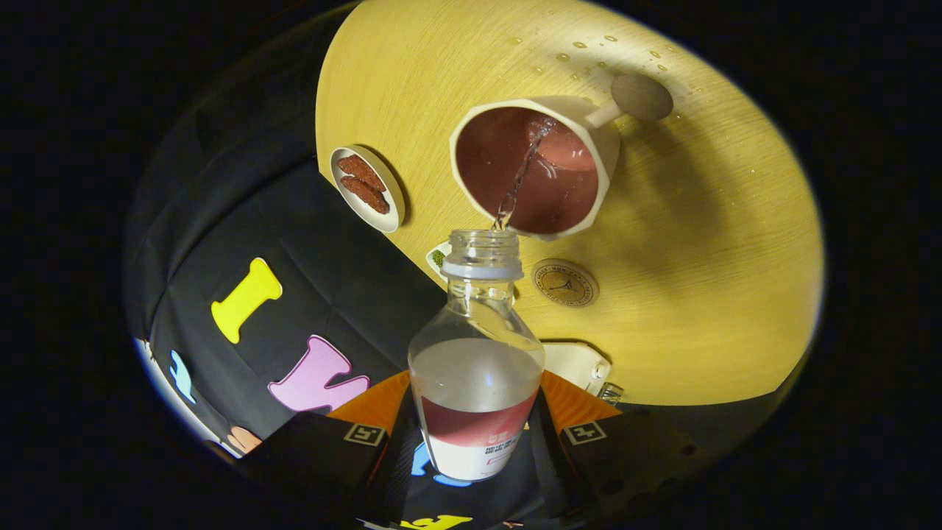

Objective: Take the bottle from table, then pour the juice into the cup, finally place the bottle on the coaster

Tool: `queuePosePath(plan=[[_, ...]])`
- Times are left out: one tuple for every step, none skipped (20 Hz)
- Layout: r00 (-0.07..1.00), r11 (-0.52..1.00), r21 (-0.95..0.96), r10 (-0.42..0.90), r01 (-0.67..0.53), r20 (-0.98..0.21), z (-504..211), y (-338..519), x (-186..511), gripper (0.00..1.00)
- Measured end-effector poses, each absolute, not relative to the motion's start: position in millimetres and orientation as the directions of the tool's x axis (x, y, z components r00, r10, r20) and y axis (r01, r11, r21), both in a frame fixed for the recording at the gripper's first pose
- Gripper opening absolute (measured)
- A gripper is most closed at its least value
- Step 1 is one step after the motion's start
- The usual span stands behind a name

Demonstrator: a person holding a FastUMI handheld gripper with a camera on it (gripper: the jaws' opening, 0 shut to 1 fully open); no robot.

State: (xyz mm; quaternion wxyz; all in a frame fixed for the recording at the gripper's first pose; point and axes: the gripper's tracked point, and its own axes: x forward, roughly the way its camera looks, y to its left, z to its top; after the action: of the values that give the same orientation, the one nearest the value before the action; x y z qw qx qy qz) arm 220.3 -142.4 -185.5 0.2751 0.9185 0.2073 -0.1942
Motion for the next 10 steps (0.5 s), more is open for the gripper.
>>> queuePosePath(plan=[[0.840,-0.772,0.409,0.285,0.487,-0.462,-182,-143,221,0.72],[0.839,-0.778,0.392,0.299,0.490,-0.455,-178,-143,220,0.72],[0.838,-0.785,0.377,0.309,0.492,-0.450,-173,-144,220,0.72],[0.837,-0.790,0.365,0.317,0.493,-0.445,-170,-145,220,0.72],[0.837,-0.795,0.354,0.322,0.493,-0.442,-169,-147,220,0.72],[0.837,-0.800,0.342,0.328,0.493,-0.438,-167,-147,220,0.72],[0.837,-0.807,0.327,0.336,0.493,-0.432,-165,-147,220,0.73],[0.836,-0.813,0.312,0.342,0.492,-0.428,-164,-146,220,0.72],[0.834,-0.817,0.297,0.350,0.494,-0.427,-163,-145,220,0.73],[0.832,-0.820,0.285,0.355,0.496,-0.426,-162,-144,220,0.73]])
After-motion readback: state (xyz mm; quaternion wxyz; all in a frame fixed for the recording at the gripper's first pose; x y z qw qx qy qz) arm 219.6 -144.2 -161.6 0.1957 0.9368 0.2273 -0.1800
